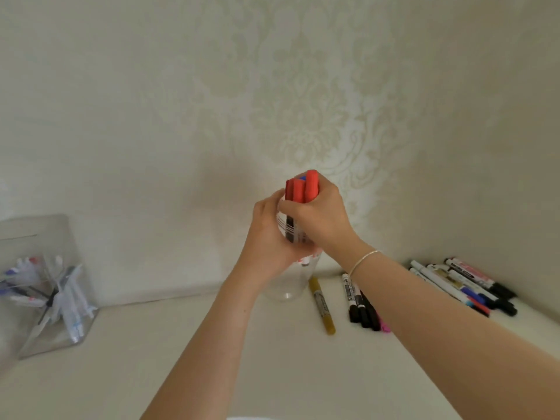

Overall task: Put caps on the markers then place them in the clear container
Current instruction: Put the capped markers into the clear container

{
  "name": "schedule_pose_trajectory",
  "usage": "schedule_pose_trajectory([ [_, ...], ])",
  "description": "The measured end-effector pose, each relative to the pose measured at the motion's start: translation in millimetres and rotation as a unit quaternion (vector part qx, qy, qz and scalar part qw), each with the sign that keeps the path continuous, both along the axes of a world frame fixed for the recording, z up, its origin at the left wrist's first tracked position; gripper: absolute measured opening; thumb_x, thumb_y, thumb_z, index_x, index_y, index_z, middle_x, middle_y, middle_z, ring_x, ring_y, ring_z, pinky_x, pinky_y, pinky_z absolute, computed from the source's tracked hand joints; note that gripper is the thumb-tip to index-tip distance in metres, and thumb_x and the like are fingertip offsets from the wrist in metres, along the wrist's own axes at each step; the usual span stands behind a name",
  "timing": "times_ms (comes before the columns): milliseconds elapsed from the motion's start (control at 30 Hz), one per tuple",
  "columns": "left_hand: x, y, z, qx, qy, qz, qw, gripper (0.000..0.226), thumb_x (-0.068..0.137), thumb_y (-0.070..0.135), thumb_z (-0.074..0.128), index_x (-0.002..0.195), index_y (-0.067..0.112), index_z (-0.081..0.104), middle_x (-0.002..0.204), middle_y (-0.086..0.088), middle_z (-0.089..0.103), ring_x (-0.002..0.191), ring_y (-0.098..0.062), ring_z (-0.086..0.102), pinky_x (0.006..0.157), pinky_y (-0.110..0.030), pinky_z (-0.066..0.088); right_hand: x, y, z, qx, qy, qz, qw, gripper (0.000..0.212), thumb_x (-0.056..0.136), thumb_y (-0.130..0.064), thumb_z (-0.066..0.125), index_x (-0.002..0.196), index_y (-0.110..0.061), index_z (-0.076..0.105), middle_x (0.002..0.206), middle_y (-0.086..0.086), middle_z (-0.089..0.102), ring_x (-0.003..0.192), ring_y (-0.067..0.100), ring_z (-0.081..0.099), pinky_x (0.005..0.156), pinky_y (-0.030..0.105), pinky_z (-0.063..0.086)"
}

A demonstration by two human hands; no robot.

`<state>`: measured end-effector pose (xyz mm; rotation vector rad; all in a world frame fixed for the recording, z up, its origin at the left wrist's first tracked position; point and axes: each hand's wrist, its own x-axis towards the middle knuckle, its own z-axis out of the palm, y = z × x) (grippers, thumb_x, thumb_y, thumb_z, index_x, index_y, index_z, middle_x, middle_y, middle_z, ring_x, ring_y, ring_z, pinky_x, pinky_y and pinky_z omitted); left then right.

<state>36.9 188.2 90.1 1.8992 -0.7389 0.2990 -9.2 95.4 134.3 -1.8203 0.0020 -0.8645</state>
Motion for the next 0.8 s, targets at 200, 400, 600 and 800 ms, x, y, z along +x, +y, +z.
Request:
schedule_pose_trajectory([
  [200,-31,-44,-17,0.001,0.012,-0.069,0.998,0.098,0.056,0.027,0.087,0.140,0.033,0.038,0.132,0.010,0.050,0.111,-0.002,0.055,0.077,-0.009,0.047,-34,-55,-20,-0.018,0.041,-0.040,0.998,0.061,0.069,-0.006,0.068,0.120,-0.032,0.045,0.077,-0.001,0.056,0.066,0.015,0.059,0.061,0.023,0.053],
  [400,-58,-97,-12,0.024,-0.045,-0.110,0.993,0.076,0.059,0.028,0.088,0.119,0.039,0.042,0.130,0.017,0.046,0.114,0.002,0.047,0.091,-0.007,0.037,-66,-106,-25,0.021,0.057,-0.091,0.994,0.038,0.066,-0.006,0.066,0.098,-0.022,0.054,0.075,0.004,0.061,0.068,0.019,0.059,0.065,0.036,0.051],
  [600,-88,-140,-12,0.030,-0.111,-0.156,0.981,0.090,0.063,0.030,0.085,0.139,0.028,0.038,0.140,0.014,0.040,0.126,0.002,0.039,0.095,-0.002,0.028,-105,-149,-26,-0.077,0.069,-0.166,0.981,0.035,0.068,-0.009,0.069,0.095,-0.019,0.048,0.063,-0.008,0.061,0.060,0.011,0.056,0.055,0.026,0.045],
  [800,-105,-165,-12,0.006,-0.125,-0.177,0.976,0.091,0.064,0.026,0.086,0.141,0.022,0.038,0.141,0.010,0.041,0.128,0.002,0.038,0.099,0.001,0.025,-132,-173,-14,-0.212,0.153,-0.209,0.942,0.022,0.069,-0.028,0.069,0.071,-0.029,0.048,0.063,-0.009,0.057,0.064,0.012,0.058,0.059,0.029,0.048],
])
